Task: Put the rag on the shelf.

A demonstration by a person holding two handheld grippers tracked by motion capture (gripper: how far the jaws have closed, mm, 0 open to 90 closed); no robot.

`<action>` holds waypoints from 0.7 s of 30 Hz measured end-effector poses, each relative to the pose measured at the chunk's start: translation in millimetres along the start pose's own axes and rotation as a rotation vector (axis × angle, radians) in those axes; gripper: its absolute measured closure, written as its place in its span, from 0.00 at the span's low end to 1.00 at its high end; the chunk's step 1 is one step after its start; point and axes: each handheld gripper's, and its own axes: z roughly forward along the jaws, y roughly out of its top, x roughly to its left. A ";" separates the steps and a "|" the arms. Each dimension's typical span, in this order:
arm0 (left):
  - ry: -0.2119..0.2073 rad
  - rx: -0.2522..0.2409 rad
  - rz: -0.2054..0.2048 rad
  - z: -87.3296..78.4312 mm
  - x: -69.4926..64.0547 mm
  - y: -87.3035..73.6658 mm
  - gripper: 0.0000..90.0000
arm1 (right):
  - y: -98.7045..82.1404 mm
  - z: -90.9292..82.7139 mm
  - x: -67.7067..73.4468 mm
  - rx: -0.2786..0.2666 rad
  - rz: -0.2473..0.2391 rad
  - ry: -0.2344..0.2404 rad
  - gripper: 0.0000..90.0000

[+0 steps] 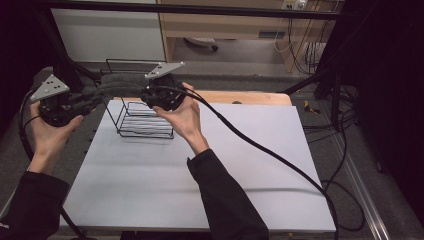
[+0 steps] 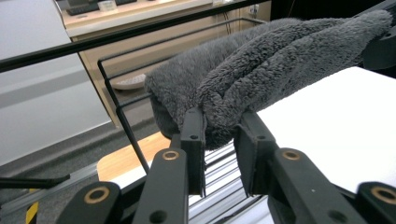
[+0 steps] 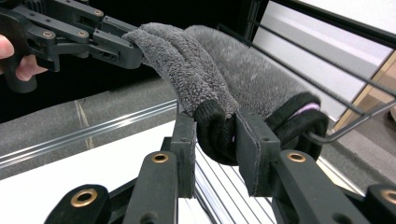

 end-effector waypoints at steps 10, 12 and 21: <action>0.004 0.037 0.004 2.9 -2.4 -6.1 0.77 | -12.1 0.9 1.2 -0.007 0.051 0.003 0.71; 0.008 0.047 0.004 3.2 -2.5 -6.9 0.75 | -14.0 0.8 1.3 -0.003 0.059 0.000 0.69; 0.014 0.100 -0.017 9.0 -3.2 -12.8 0.64 | -29.3 3.5 -2.7 0.008 0.098 0.004 0.61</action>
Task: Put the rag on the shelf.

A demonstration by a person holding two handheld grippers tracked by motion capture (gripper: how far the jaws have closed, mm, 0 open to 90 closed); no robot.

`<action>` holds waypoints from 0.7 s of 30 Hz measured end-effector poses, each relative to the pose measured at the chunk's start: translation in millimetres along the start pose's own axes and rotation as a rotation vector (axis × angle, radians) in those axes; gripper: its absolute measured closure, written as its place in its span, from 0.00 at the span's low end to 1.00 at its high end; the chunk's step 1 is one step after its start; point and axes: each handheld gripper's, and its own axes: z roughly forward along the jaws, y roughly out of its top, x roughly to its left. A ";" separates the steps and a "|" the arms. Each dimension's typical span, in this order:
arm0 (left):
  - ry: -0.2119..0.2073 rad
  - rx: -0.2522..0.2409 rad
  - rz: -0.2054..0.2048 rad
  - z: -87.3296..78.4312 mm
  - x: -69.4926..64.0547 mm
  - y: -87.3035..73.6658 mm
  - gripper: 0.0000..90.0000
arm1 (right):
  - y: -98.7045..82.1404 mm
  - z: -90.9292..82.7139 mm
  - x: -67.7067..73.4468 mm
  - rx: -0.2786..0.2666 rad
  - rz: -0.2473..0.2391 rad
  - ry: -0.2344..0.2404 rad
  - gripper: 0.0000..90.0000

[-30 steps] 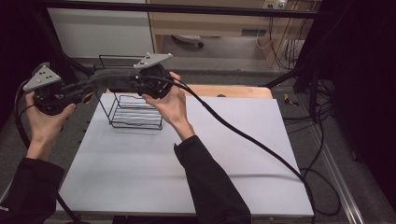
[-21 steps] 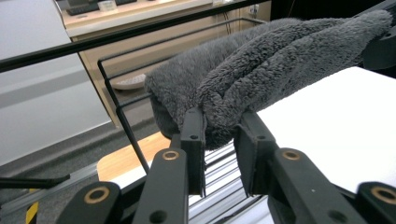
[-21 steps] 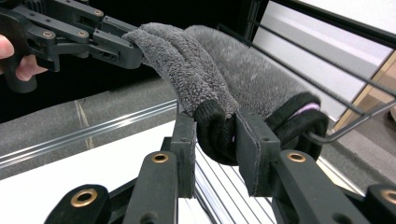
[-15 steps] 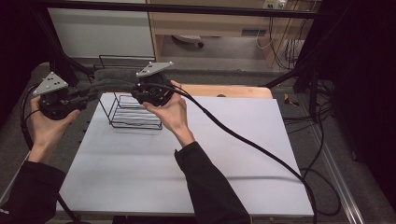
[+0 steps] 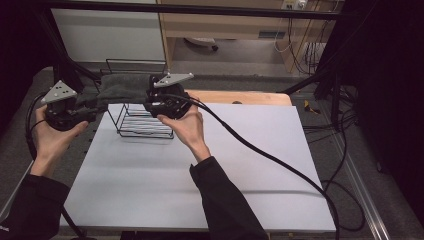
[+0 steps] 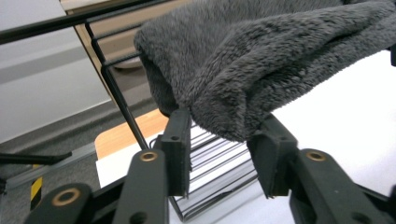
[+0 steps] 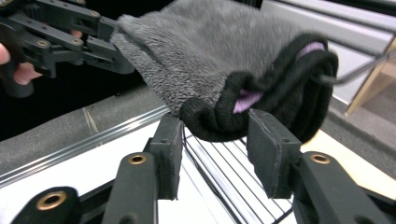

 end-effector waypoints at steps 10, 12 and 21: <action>-0.004 0.065 -0.023 17.6 -0.8 -11.9 0.53 | -14.6 12.7 -7.4 0.022 0.007 -0.007 0.49; -0.007 0.077 -0.031 21.6 -1.8 -14.7 0.50 | -19.1 15.9 -9.1 0.028 -0.004 -0.018 0.45; -0.022 0.122 -0.084 37.6 -8.0 -28.6 0.32 | -37.8 23.5 -12.5 0.018 -0.027 -0.035 0.26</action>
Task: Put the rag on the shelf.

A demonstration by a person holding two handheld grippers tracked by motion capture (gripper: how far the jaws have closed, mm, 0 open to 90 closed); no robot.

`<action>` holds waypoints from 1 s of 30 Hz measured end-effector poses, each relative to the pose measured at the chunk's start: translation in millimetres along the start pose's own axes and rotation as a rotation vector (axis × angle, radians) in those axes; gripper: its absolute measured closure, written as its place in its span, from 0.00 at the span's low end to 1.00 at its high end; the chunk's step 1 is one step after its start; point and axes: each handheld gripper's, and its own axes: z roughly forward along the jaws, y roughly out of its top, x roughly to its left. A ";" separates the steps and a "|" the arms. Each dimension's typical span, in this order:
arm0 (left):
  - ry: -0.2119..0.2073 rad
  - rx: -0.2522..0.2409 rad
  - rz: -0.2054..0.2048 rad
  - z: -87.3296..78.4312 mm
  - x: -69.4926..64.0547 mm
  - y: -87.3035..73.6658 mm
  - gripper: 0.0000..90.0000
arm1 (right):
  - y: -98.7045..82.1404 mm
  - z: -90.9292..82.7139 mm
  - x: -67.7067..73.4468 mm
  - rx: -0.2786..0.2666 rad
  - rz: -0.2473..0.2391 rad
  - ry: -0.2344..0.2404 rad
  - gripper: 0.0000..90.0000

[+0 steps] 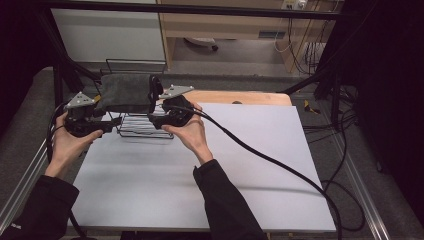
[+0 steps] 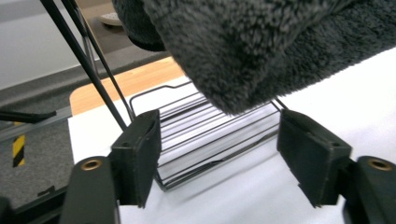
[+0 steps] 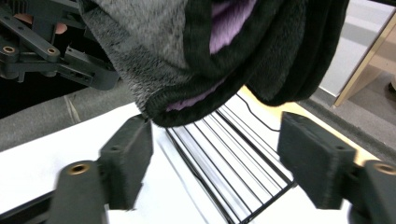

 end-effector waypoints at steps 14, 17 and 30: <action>-0.041 0.019 -0.004 3.7 -12.6 -21.9 0.13 | -17.3 -26.5 -6.6 0.050 0.044 0.038 0.09; -0.056 0.023 -0.002 4.4 -18.1 -28.6 0.12 | -26.6 -37.0 -10.8 0.065 0.052 0.038 0.06; -0.144 -0.021 0.008 7.0 -48.2 -46.0 0.12 | -69.0 -100.8 -40.9 0.061 0.127 0.009 0.02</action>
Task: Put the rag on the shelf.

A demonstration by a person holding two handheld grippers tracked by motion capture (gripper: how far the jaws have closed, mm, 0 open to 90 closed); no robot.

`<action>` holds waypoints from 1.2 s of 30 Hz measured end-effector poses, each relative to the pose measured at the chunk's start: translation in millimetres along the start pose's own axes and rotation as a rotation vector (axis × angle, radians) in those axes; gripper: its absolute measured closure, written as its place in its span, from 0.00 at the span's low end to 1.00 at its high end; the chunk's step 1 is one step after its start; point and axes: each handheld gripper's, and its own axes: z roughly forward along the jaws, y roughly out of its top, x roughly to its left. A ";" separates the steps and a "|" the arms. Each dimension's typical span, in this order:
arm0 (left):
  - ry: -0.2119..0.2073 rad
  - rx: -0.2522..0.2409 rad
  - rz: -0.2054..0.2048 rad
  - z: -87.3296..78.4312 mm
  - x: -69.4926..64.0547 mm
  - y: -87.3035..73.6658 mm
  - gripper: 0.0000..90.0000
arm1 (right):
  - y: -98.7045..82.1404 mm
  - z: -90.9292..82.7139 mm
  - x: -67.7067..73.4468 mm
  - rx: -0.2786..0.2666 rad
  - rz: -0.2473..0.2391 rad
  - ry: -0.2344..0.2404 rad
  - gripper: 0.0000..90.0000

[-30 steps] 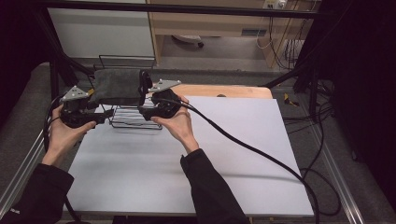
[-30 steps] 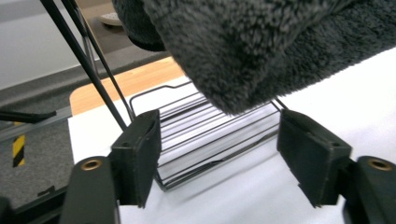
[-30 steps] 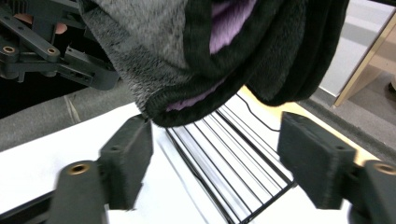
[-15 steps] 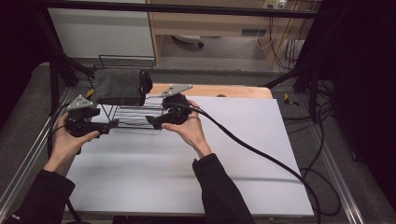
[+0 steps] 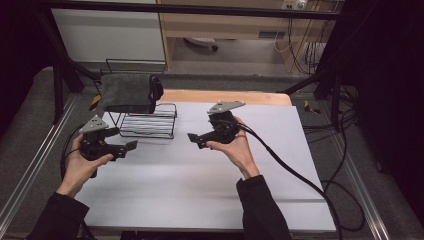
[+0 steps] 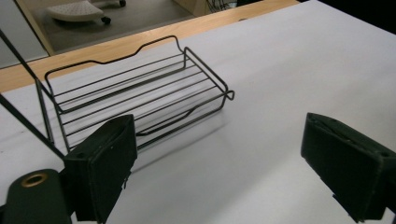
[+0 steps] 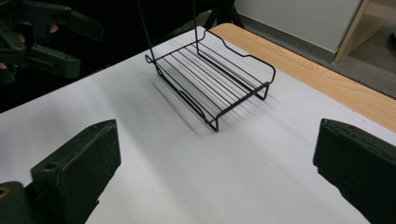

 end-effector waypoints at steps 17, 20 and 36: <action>-0.102 0.042 0.052 21.3 -34.1 -44.5 0.12 | -83.4 -63.7 -43.3 0.014 0.096 -0.053 0.01; -0.095 0.060 0.057 25.6 -35.8 -53.4 0.11 | -102.3 -71.0 -50.6 0.019 0.112 -0.051 0.01; -0.108 0.094 0.068 27.9 -34.4 -88.4 0.10 | -188.9 -96.7 -71.7 0.052 0.165 -0.048 0.01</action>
